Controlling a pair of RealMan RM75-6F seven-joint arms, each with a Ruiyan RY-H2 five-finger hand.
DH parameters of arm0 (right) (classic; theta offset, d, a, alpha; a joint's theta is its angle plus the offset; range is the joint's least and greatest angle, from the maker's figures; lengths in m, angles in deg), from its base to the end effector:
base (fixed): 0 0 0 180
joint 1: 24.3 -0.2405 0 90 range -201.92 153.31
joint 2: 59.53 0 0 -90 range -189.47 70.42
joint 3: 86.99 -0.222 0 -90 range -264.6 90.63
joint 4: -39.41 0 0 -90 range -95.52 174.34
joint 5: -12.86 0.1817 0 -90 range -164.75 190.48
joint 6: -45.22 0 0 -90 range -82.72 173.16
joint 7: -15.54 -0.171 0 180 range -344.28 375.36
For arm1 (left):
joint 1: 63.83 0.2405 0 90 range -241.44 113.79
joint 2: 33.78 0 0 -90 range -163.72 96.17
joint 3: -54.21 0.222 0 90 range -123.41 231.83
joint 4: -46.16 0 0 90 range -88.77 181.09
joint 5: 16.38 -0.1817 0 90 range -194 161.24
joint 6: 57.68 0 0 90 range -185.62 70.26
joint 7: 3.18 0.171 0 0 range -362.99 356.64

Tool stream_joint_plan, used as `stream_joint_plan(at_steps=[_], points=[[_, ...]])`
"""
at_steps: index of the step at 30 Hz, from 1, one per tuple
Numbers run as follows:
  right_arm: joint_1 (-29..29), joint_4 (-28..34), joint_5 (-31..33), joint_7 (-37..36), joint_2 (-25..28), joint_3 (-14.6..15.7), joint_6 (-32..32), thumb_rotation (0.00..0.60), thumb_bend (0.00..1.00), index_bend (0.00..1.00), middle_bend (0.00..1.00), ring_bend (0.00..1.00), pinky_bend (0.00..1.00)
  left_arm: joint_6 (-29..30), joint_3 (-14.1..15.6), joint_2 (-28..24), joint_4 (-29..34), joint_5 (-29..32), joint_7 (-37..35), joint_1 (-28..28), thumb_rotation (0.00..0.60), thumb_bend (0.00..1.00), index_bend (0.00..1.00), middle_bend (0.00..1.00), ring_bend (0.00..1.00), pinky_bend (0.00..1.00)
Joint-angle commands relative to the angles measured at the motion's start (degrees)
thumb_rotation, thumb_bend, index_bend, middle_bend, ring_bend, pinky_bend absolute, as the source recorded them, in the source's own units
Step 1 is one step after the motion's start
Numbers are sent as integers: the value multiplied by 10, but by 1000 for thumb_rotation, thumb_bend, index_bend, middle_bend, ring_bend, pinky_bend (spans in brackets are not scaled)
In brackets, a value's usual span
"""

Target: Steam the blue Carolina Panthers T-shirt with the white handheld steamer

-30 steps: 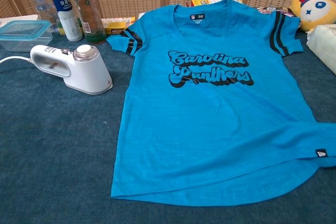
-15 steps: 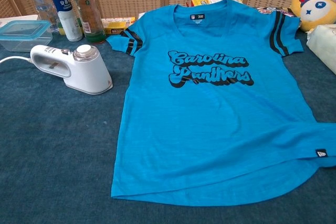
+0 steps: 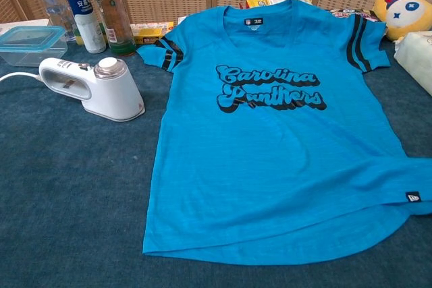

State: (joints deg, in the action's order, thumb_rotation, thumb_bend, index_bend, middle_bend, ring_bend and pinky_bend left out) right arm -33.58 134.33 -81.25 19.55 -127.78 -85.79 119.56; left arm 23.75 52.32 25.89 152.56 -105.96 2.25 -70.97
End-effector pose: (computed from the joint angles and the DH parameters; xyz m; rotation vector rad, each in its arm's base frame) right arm -0.2330 -0.1996 0.0981 1.7094 -0.9942 0.9021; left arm -0.2161 0.2040 0.1567 -1.5077 -0.9593 -0.9823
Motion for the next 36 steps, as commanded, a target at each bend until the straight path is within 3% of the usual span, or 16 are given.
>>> stream_joint_plan(at_steps=[1,26,36], points=[[-7,8,-2,10,-6,3,-11,600,246,240,289,275,313,-10,-3,-6,4,7,-2,-7,600,227,86,266,172,242],[-69,3,86,82,-75,-15,-123,600,243,245,290,281,350,-30,-4,1,-3,27,-17,-24,600,227,86,266,172,242],[-87,-21,121,126,-108,-23,-141,600,245,378,366,391,488,-28,-1,3,-20,35,-34,-22,600,227,85,266,172,242]])
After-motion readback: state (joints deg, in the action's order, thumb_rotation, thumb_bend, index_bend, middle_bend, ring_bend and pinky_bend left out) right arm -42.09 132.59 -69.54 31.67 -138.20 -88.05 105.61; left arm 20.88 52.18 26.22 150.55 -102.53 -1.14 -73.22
